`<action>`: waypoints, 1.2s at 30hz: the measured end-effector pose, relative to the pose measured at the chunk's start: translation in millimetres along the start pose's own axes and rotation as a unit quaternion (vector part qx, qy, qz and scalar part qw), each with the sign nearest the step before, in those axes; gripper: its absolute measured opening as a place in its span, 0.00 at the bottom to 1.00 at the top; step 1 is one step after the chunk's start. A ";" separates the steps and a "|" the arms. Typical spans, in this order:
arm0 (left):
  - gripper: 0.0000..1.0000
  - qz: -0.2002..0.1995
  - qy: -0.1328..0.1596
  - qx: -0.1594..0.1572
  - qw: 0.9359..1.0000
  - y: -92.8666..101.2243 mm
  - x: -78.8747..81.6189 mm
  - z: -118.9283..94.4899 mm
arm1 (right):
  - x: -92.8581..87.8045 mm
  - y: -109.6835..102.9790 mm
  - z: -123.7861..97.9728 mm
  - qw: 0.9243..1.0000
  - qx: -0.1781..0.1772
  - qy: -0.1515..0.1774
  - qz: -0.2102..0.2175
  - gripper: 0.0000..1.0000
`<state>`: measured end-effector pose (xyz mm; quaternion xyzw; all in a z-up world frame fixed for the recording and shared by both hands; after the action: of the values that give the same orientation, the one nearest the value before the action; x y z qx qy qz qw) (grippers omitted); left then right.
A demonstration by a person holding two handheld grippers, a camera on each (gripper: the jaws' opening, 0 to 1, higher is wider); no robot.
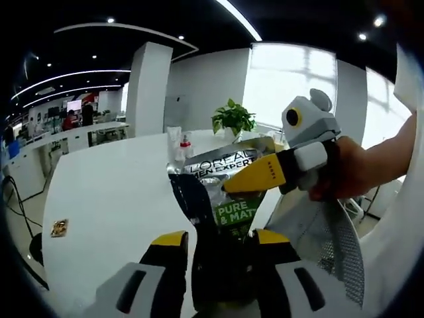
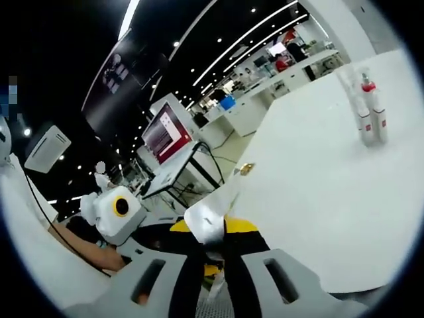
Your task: Arrange the skincare products in the storage area until every visible bottle or jar stands upright without overlapping.
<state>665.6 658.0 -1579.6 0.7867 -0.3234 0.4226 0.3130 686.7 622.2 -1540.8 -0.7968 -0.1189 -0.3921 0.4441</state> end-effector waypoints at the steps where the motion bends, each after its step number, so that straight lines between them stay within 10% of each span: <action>1: 0.45 -0.004 0.002 -0.003 1.000 0.6 1.0 -0.5 | 0.6 0.8 -1.3 1.000 0.003 -0.003 -0.001 0.07; 9: 0.53 -0.053 0.035 -0.047 0.997 7.1 13.5 -6.0 | -1.3 -7.2 -9.5 0.994 0.072 -0.054 -0.059 0.06; 19: 0.50 -0.092 0.054 -0.108 0.988 19.2 21.5 -13.0 | -11.7 -29.9 -23.0 0.962 0.199 -0.131 -0.135 0.01; 24: 0.33 -0.100 0.056 -0.123 0.986 19.4 22.2 -18.8 | -17.1 -36.0 -16.7 0.950 0.230 -0.157 -0.139 0.01; 36: 0.06 -0.106 0.063 -0.121 0.985 9.5 21.9 -27.3 | -11.0 -30.0 3.5 0.949 0.233 -0.173 -0.120 0.01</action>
<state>655.1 667.9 -1546.4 0.7449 -0.2661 0.3934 0.4686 665.1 644.1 -1531.4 -0.7065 -0.3768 -0.2594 0.5400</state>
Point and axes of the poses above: the point that each gripper's makers call its tool centre point, and the gripper's own axes: z roughly forward along the fingers, y roughly to its right, x roughly out of its top, the point moved 1 cm from there along -z, roughly backward along the fingers, and after that the axes turned 4 degrees about -y, right-handed, at the moved point
